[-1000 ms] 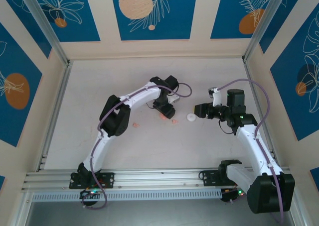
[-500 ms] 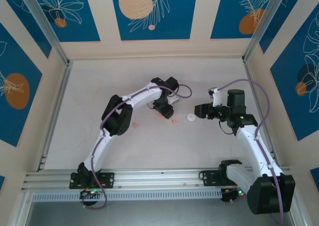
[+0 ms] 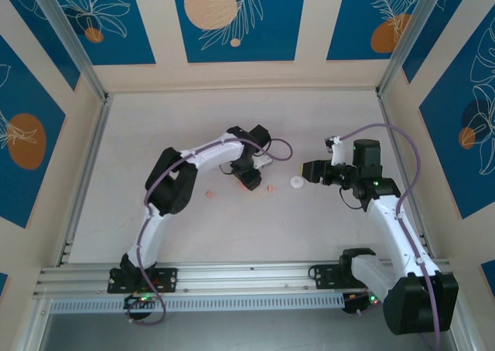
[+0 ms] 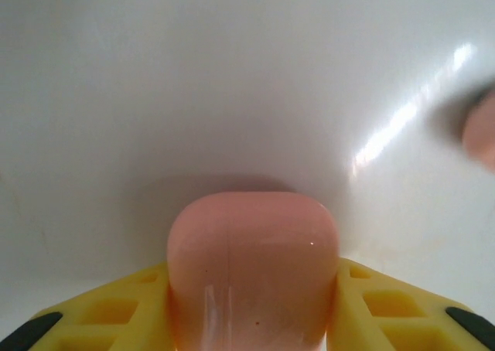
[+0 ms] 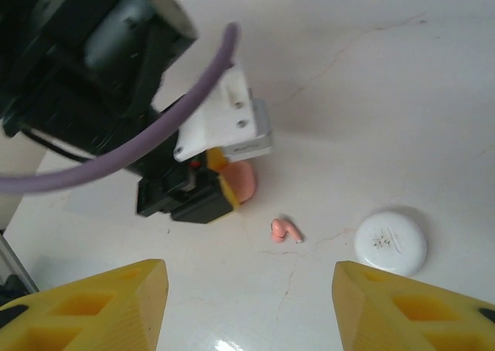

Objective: Insert the wireless bluetooth earbuds into the charging case

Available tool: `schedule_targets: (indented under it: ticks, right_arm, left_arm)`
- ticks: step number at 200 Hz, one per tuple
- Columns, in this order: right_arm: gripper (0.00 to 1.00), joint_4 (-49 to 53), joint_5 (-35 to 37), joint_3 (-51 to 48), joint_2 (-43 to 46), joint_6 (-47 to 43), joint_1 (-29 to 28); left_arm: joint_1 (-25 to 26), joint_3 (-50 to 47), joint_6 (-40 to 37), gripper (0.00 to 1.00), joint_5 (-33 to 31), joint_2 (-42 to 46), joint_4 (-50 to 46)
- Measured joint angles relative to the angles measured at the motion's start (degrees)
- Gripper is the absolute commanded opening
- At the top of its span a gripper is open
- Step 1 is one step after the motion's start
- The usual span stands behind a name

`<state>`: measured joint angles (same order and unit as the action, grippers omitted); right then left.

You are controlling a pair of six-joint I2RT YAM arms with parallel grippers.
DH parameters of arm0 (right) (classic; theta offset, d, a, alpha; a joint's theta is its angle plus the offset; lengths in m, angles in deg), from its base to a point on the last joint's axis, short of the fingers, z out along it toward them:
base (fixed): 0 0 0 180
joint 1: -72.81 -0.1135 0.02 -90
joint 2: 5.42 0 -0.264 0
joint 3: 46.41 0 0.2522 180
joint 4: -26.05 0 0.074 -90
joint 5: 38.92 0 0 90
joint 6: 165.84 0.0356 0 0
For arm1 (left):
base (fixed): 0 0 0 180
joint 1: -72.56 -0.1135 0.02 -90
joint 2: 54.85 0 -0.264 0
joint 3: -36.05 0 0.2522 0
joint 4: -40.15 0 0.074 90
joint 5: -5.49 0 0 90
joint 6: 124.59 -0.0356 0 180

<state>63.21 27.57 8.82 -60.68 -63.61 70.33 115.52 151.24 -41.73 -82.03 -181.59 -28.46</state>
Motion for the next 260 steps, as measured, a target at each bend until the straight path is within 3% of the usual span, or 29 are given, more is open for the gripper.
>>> schedule_targets:
  ticks: [70,136,211,260]
  right_arm:
    - [0.55,6.43,-10.43,3.80,-10.62,4.98,0.09]
    - [0.51,8.52,-22.40,8.83,-17.92,4.15,-3.15]
    - [0.50,10.10,-26.03,15.26,-27.56,2.80,-14.56]
    - [0.48,10.10,-26.29,18.18,-32.52,2.82,-18.86]
  left_arm:
    - [0.02,-24.98,-6.84,0.41,4.00,24.46,15.28]
    - [0.02,-40.52,-13.09,0.40,10.05,40.06,29.14]
    - [0.02,-42.32,-17.16,0.40,13.11,42.95,32.81]
    - [0.02,-42.29,-17.29,0.39,14.10,42.95,33.03]
